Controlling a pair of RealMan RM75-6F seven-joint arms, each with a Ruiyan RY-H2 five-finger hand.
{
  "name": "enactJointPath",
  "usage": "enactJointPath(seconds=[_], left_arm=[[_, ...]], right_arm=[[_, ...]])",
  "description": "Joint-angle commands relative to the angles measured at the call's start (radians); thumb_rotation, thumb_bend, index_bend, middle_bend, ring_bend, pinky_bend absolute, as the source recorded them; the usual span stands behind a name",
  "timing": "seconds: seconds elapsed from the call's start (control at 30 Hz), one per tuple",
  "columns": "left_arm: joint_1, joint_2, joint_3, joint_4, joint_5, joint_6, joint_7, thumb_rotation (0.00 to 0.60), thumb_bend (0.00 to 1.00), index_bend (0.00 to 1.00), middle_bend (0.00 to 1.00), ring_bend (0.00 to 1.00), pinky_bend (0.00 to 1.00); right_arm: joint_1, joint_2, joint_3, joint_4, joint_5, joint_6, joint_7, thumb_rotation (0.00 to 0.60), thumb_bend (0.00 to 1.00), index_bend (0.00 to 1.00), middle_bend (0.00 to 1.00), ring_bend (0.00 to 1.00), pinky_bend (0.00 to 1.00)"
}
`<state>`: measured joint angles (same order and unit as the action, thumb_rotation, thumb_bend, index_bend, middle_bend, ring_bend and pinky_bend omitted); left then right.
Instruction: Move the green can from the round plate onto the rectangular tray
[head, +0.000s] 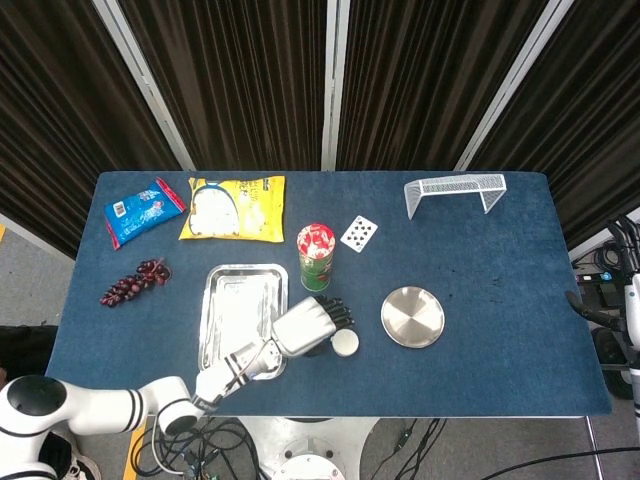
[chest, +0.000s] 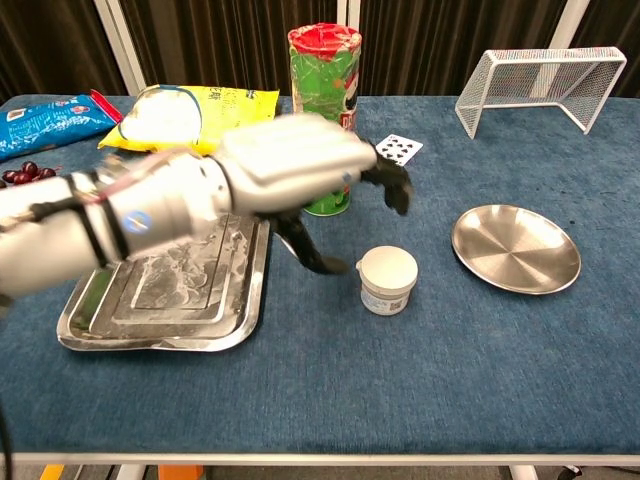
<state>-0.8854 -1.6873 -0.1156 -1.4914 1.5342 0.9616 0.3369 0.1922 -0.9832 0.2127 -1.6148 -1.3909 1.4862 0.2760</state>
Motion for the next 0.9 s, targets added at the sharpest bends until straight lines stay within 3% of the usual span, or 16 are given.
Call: enactJointPath(seconds=[0.03, 0.27, 0.4, 0.47, 0.53, 0.6, 0.67, 0.77, 0.9], left_arm=[[0.079, 0.142, 0.015, -0.144, -0.019, 0.09, 0.089, 0.6, 0.16, 0.36, 0.29, 0.23, 0.42], [0.158, 0.28, 0.028, -0.212, -0.085, 0.142, 0.077, 0.6, 0.16, 0.4, 0.36, 0.29, 0.42], [0.204, 0.356, 0.009, -0.256, -0.154, 0.188, 0.11, 0.6, 0.16, 0.59, 0.5, 0.41, 0.46], [0.216, 0.382, -0.013, -0.258, -0.2, 0.199, 0.115, 0.6, 0.15, 0.61, 0.53, 0.44, 0.48], [0.224, 0.401, -0.045, -0.253, -0.251, 0.208, 0.095, 0.6, 0.13, 0.57, 0.52, 0.44, 0.48], [0.227, 0.398, -0.08, -0.23, -0.266, 0.226, 0.031, 0.6, 0.07, 0.39, 0.45, 0.39, 0.45], [0.22, 0.395, -0.101, -0.211, -0.272, 0.213, -0.035, 0.6, 0.02, 0.2, 0.31, 0.25, 0.37], [0.194, 0.391, -0.125, -0.186, -0.239, 0.171, -0.166, 0.6, 0.0, 0.11, 0.17, 0.13, 0.29], [0.139, 0.368, -0.131, -0.13, -0.173, 0.126, -0.207, 0.6, 0.0, 0.1, 0.14, 0.09, 0.27]], right_arm=[[0.001, 0.008, -0.003, 0.0, -0.012, -0.008, 0.019, 0.6, 0.14, 0.0, 0.0, 0.0, 0.07], [-0.006, 0.014, 0.002, -0.005, -0.029, 0.013, 0.032, 0.6, 0.13, 0.0, 0.0, 0.0, 0.07], [-0.006, 0.015, 0.004, -0.008, -0.035, 0.014, 0.037, 0.6, 0.13, 0.0, 0.0, 0.0, 0.07], [-0.005, 0.014, 0.004, -0.008, -0.037, 0.012, 0.038, 0.6, 0.13, 0.0, 0.0, 0.0, 0.07], [-0.004, 0.014, 0.003, -0.012, -0.04, 0.01, 0.038, 0.6, 0.12, 0.0, 0.0, 0.0, 0.07], [-0.004, 0.016, 0.002, -0.018, -0.04, 0.006, 0.034, 0.6, 0.13, 0.0, 0.0, 0.0, 0.07], [-0.002, 0.017, 0.003, -0.022, -0.037, 0.003, 0.028, 0.6, 0.13, 0.0, 0.0, 0.0, 0.07], [0.001, 0.018, 0.005, -0.029, -0.032, -0.005, 0.019, 0.6, 0.12, 0.0, 0.0, 0.0, 0.07], [0.007, 0.015, 0.005, -0.033, -0.027, -0.019, 0.01, 0.6, 0.12, 0.0, 0.0, 0.0, 0.07]])
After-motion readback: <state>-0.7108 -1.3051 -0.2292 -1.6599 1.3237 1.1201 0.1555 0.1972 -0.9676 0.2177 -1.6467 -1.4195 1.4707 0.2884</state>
